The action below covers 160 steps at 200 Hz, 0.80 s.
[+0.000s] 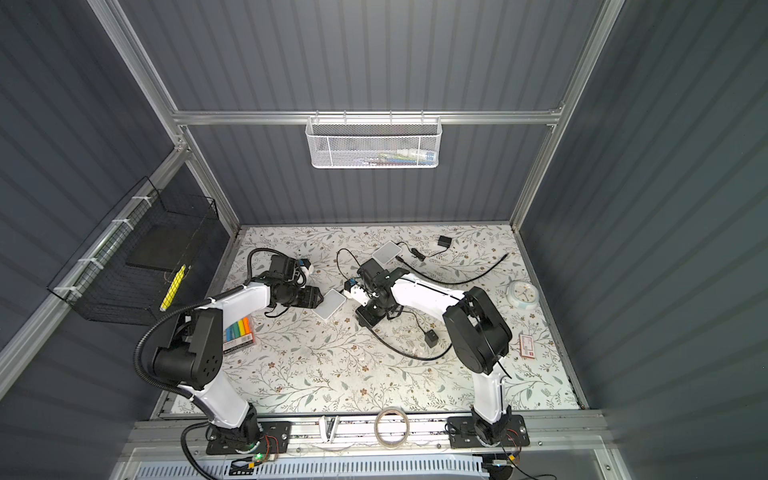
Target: Insert the plug into the switch port
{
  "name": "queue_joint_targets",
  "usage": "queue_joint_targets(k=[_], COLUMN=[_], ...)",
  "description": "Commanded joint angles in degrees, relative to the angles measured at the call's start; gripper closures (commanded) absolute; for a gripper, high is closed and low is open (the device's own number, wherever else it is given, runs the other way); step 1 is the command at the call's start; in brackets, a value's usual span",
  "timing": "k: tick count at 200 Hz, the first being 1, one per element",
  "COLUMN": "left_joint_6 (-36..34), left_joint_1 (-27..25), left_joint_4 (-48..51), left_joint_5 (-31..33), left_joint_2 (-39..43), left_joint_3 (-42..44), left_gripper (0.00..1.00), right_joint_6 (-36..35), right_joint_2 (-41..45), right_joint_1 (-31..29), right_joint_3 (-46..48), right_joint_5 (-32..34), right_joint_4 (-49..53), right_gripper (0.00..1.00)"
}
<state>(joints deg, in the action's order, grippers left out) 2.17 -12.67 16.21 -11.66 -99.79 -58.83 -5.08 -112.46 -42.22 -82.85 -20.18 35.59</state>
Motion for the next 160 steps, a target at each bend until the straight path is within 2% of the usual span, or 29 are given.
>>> queue_joint_targets(k=[1,30,65,114,124,160], left_joint_6=[-0.46,-0.29,1.07,1.81,2.82,4.36], left_joint_1=[-0.08,-0.08,-0.08,-0.08,-0.08,-0.06], left_joint_4=[-1.16,-3.16,-6.50,-3.93,-3.49,-4.39], left_joint_5=[-0.70,-1.45,-5.58,-10.83,-11.71,-12.57], left_joint_2=[-0.64,-1.91,-3.52,-4.18,-3.79,-1.97], left_joint_3=[-1.90,-1.60,0.10,-0.95,-0.26,3.65], left_gripper=[0.34,0.34,0.36,0.39,0.40,0.42], right_joint_6=[-1.95,-2.20,-2.55,-2.38,-2.31,-2.53], right_joint_2=[-2.97,-7.05,-10.85,-14.99,-15.69,-18.06], right_joint_1=[-0.29,-0.63,-0.94,-1.17,-1.11,-1.12], right_joint_3=[-3.49,-8.02,-12.75,-17.41,-18.06,-20.30], right_joint_5=[-1.55,-0.66,-0.08,0.41,2.49,3.84], right_joint_4=[1.14,2.71,4.20,5.51,5.62,5.93], right_gripper=[1.00,1.00,1.00,1.00,1.00,1.00])
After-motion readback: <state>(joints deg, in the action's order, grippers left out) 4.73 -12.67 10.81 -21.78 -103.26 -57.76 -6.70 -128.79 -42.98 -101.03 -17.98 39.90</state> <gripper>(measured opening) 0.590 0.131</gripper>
